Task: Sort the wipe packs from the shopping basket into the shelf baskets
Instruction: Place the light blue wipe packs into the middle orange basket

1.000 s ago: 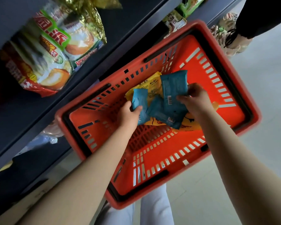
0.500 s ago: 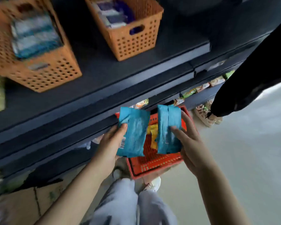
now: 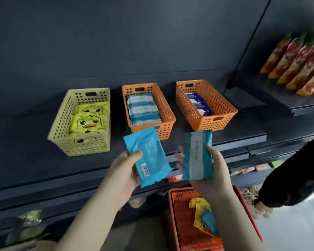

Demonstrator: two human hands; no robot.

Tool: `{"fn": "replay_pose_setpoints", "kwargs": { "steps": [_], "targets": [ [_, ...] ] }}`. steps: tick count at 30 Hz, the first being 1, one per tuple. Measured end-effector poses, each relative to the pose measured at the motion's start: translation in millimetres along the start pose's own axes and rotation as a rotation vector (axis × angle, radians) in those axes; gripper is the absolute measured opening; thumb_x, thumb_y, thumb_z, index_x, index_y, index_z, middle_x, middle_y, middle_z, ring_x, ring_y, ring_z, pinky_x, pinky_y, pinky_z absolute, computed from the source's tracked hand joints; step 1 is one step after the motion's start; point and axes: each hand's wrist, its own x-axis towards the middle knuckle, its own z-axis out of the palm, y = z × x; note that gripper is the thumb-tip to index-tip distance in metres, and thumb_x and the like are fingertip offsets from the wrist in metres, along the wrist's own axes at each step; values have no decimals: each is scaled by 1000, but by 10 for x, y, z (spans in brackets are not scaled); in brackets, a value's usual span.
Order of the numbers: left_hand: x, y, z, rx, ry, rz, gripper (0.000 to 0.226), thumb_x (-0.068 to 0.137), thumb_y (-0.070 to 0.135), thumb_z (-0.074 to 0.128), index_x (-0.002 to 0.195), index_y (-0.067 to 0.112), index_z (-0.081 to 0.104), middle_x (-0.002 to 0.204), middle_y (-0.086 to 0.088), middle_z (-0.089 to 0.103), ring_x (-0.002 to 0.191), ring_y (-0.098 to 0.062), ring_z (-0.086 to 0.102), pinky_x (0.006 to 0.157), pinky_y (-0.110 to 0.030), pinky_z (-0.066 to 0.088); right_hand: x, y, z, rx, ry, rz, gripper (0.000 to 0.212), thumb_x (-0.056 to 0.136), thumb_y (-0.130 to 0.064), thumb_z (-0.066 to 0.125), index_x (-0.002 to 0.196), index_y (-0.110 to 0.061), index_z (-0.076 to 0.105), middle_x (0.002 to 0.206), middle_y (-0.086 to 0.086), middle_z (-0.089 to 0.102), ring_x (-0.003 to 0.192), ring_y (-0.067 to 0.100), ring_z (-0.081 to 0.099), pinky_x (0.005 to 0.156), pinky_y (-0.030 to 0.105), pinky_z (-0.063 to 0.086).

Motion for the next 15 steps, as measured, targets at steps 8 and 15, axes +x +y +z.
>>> {"fn": "replay_pose_setpoints", "kwargs": {
  "steps": [8,15],
  "targets": [
    [158,683,-781,-197,-125,-111,29,90,18,59,119,16,64,108,-8,73,98,-24,70,84,-43,53,292,454,648,-309,51,-153,29,96,-19,54,123,-11,58,96,3,73,81,13,70,64,26,58],
    [508,1015,-669,-306,-216,-66,39,98,29,43,127,9,57,114,-14,69,104,-28,68,88,-47,52,767,147,859,-610,26,-207,29,90,-4,60,117,-15,61,96,3,75,82,16,72,63,28,56]
  ]
}}
